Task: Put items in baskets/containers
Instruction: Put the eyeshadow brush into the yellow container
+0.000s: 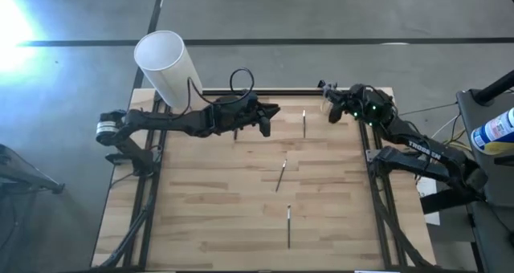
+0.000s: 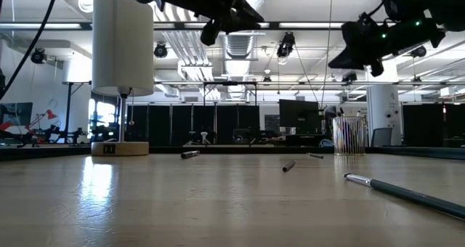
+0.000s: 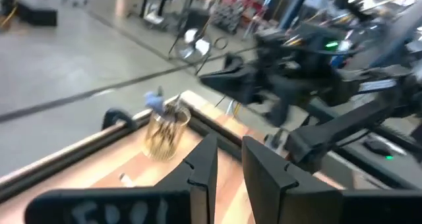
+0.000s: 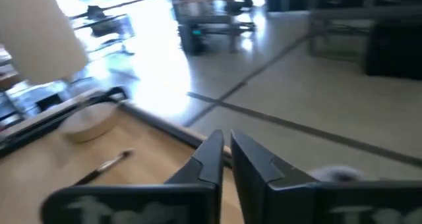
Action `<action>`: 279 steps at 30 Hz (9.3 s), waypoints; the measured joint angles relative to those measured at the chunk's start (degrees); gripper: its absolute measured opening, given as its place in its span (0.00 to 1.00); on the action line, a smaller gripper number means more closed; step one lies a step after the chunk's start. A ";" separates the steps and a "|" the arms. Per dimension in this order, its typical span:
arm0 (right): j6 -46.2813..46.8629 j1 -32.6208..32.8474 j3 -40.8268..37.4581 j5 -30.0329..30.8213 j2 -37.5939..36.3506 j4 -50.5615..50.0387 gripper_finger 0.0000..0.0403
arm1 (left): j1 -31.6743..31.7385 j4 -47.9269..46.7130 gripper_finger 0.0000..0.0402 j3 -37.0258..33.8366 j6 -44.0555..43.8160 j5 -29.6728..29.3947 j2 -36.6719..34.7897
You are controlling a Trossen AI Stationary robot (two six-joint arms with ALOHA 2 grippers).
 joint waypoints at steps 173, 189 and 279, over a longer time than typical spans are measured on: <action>28.90 7.84 46.40 13.44 63.61 -47.82 0.28 | 0.21 -14.84 0.00 -34.73 -12.27 9.81 -23.26; 33.42 8.89 43.07 15.59 63.63 -43.93 0.26 | 0.21 -14.87 0.00 -34.73 -12.49 9.83 -23.26; -7.13 -3.59 -9.71 31.27 37.58 50.67 0.04 | 0.23 7.12 0.06 -34.71 -14.56 12.48 -29.31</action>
